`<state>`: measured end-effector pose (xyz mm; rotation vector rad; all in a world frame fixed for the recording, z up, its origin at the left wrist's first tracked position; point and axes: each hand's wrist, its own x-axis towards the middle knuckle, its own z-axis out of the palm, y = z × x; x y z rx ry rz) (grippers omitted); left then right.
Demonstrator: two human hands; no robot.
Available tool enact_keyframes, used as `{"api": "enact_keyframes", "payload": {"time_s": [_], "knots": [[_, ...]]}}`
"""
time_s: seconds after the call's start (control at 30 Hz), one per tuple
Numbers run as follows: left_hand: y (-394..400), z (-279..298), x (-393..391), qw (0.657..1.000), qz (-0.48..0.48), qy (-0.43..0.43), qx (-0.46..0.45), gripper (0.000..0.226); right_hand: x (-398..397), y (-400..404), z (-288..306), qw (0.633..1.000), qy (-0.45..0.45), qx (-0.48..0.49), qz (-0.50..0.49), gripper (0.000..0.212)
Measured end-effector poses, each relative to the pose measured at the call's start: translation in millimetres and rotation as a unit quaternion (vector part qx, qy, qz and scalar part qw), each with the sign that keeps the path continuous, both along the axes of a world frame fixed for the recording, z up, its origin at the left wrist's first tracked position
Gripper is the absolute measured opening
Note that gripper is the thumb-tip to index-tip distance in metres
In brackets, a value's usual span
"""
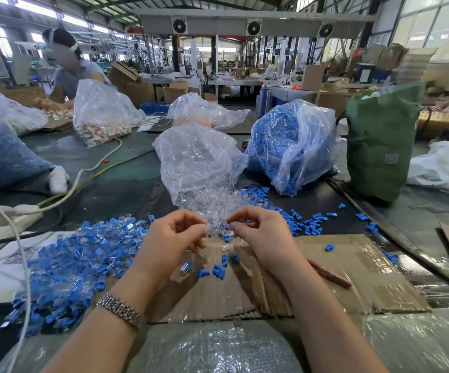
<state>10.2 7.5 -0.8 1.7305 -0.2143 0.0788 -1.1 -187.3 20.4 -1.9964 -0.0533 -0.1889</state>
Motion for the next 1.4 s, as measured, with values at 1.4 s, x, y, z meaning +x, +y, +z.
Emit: {"api": "enact_keyframes", "payload": {"time_s": [1.4], "knots": [[1.9, 7.3, -3.8, 0.960, -0.092, 0.127, -0.230, 0.035, -31.7, -38.6, 9.8, 0.864, 0.197, -0.450, -0.115, 0.041]]}}
